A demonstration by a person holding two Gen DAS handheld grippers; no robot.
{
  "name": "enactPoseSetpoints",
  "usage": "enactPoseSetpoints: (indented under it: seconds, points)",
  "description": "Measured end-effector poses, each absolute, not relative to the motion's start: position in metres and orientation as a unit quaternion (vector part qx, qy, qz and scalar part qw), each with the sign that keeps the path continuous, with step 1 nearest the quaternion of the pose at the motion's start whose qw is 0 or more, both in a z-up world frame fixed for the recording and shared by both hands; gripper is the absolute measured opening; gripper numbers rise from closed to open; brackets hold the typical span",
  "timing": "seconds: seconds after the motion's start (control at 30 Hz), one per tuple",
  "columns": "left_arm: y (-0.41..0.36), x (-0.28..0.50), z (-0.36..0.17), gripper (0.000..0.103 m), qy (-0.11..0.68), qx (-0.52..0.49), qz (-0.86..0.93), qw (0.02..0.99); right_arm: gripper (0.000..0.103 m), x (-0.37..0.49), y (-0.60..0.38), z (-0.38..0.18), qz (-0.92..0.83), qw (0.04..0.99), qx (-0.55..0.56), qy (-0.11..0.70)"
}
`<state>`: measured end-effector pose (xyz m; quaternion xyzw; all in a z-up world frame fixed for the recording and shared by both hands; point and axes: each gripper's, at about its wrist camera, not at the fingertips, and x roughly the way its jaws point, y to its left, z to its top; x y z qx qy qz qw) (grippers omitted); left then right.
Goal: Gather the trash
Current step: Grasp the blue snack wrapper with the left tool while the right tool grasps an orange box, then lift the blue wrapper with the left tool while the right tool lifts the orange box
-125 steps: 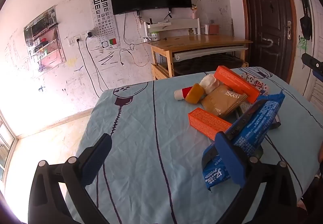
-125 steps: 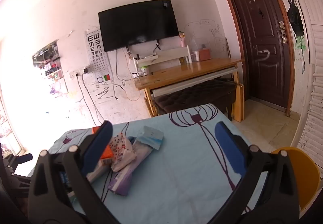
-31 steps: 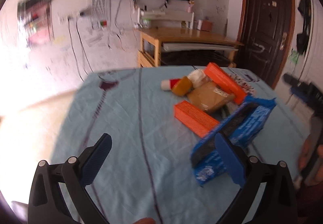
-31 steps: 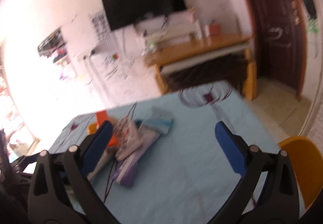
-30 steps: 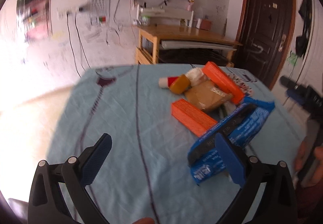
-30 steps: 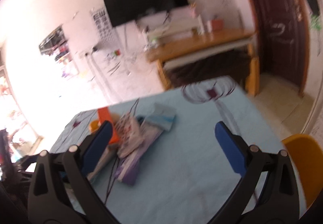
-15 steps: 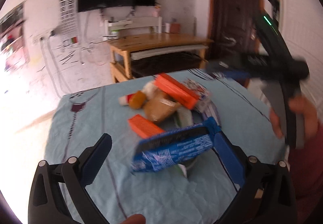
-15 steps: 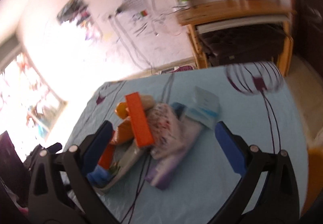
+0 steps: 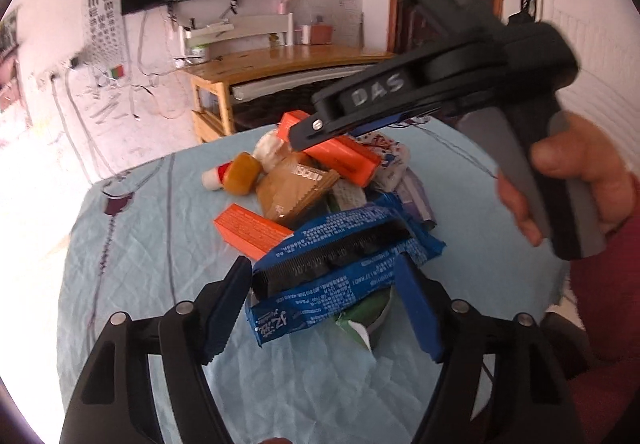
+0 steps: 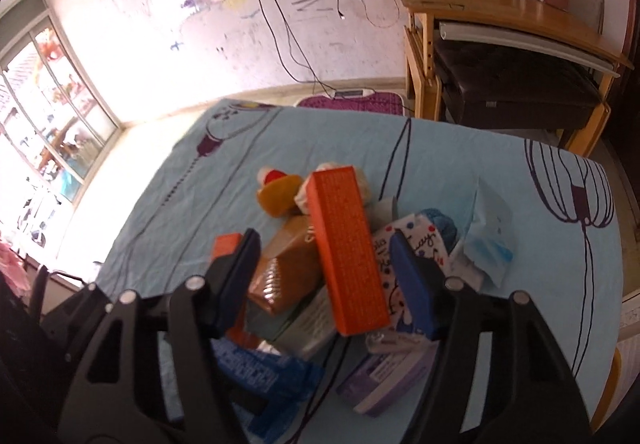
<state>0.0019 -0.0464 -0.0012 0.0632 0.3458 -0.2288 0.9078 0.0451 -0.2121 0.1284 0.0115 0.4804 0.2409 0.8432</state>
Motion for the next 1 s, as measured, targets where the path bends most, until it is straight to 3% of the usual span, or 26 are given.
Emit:
enactPoseSetpoints:
  seconds: [0.13,0.3,0.53,0.73,0.77,0.87,1.0]
  points:
    - [-0.041,0.007,-0.004,0.069,0.362,0.042,-0.262,0.894,0.052,0.053,-0.216,0.115,0.236,0.84,0.021,0.488]
    - [-0.042,0.004,0.0,0.072,0.35,0.059,-0.305,0.883,0.027,0.054,-0.231,0.11,0.234,0.846,0.05,0.477]
    - [-0.061,0.011,0.011,0.083,0.343,0.122,-0.339,0.867,0.022,0.049,-0.244,0.12,0.24,0.855,0.07,0.454]
    - [-0.085,0.028,0.005,0.083,0.369,0.167,-0.342,0.848,0.022,0.038,-0.257,0.134,0.255,0.861,0.096,0.429]
    - [-0.089,0.032,0.002,0.081,0.376,0.167,-0.34,0.846,0.022,0.036,-0.259,0.136,0.256,0.862,0.098,0.426]
    - [-0.094,0.041,-0.003,0.06,0.391,0.158,-0.336,0.842,0.022,0.029,-0.268,0.145,0.262,0.867,0.108,0.411]
    - [-0.089,0.047,-0.006,0.052,0.395,0.122,-0.33,0.849,0.022,0.022,-0.28,0.152,0.266,0.871,0.121,0.396]
